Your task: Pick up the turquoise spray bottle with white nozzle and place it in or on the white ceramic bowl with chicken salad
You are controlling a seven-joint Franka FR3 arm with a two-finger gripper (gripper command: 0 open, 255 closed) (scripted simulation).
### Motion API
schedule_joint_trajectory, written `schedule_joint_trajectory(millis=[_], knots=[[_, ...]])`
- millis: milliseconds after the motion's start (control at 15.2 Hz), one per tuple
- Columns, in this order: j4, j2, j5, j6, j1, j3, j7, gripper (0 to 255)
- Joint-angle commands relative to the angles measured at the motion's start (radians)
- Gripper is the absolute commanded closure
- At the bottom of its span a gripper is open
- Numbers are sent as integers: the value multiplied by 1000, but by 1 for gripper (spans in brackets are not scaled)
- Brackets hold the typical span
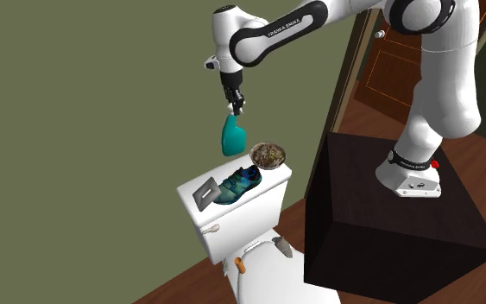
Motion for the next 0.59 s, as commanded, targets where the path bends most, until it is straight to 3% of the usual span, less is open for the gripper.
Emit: schedule_joint_trajectory(millis=[0,528], knots=[[-75,-67,-1,8,-16,-8,-25,255],[-291,-296,-14,-3,-85,-58,-139,255]])
